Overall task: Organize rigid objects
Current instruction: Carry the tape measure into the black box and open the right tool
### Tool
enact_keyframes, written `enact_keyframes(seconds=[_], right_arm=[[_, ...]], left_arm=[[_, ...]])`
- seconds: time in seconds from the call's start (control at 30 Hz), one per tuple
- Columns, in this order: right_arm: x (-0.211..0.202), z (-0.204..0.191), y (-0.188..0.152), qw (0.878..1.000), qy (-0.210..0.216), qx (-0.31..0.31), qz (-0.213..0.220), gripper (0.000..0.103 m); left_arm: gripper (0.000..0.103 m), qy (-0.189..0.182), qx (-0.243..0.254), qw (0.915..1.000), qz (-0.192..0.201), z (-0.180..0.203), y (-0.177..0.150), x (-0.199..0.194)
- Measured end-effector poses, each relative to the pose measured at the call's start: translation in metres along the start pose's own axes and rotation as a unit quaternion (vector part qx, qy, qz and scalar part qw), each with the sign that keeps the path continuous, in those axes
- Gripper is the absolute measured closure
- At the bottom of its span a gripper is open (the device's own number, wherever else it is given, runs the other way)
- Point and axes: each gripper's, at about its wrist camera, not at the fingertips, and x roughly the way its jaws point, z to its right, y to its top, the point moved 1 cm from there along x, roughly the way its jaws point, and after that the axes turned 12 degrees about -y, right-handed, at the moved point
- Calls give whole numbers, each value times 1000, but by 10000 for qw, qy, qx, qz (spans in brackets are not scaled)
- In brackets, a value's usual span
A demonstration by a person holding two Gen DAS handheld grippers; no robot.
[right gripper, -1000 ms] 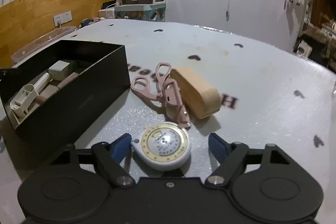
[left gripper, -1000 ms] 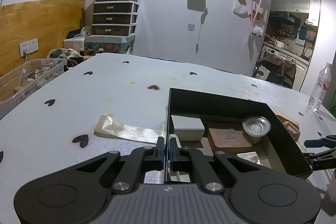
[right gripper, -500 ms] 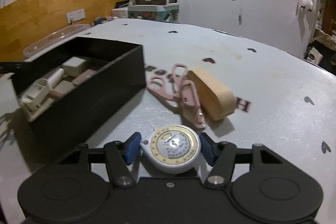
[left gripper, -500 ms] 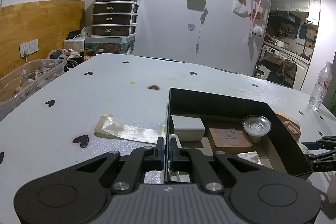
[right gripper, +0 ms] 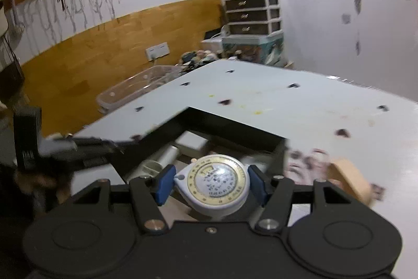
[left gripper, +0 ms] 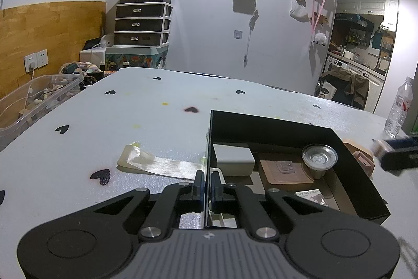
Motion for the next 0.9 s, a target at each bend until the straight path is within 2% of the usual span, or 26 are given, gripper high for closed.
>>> enact_keyframes(seconds=[0.27, 0.47, 0.63, 0.73, 0.8, 0.9], right_arm=[[75, -29, 23, 9936, 335, 668, -845, 42], [110, -50, 24, 9900, 226, 812, -1134, 42], [124, -59, 22, 9901, -106, 727, -1199, 42], [128, -60, 21, 9884, -233, 727, -1310, 37], [126, -60, 22, 9883, -324, 688, -1320, 23], [121, -61, 24, 9888, -448, 582, -1300, 18]], left_arm=[[99, -16, 7, 10000, 15, -2, 3, -1], [99, -62, 21, 10000, 23, -5, 3, -1], [99, -101, 11, 9999, 34, -7, 2, -1], [99, -105, 15, 9999, 38, -8, 2, -1], [99, -106, 6, 9999, 36, -7, 2, -1], [99, -107, 5, 9999, 41, -7, 1, -1]])
